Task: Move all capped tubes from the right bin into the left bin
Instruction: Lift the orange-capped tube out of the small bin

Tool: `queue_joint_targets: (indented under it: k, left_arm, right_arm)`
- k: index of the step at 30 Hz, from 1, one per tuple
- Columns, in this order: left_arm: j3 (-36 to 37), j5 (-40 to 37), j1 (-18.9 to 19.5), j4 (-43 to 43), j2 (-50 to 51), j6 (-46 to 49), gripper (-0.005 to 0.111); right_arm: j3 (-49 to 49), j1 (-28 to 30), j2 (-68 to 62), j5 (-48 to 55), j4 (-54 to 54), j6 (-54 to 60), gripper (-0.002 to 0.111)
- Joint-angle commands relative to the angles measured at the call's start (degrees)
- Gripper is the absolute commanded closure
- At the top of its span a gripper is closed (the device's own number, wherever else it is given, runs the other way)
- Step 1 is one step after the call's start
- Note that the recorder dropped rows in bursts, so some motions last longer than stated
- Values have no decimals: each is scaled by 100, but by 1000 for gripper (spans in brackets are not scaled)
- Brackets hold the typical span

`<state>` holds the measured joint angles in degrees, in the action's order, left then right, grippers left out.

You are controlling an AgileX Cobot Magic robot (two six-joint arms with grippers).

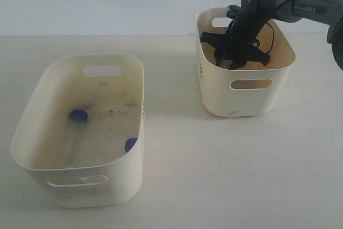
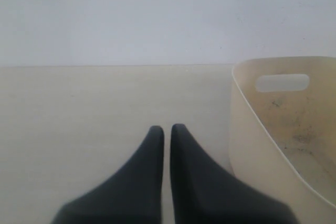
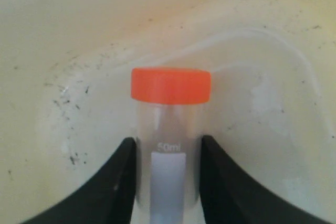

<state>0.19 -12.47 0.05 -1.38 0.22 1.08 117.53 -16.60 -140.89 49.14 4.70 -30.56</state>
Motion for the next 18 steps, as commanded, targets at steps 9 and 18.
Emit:
queue_joint_targets:
  k: [9,18]
  left_arm:
    - [-19,64,0,-11,-22,-11,103]
    - [-19,64,0,-11,-22,-11,103]
  right_arm:
    - [-26,7,1089,292,-245,433,108]
    - [-26,7,1720,844,-587,551,108]
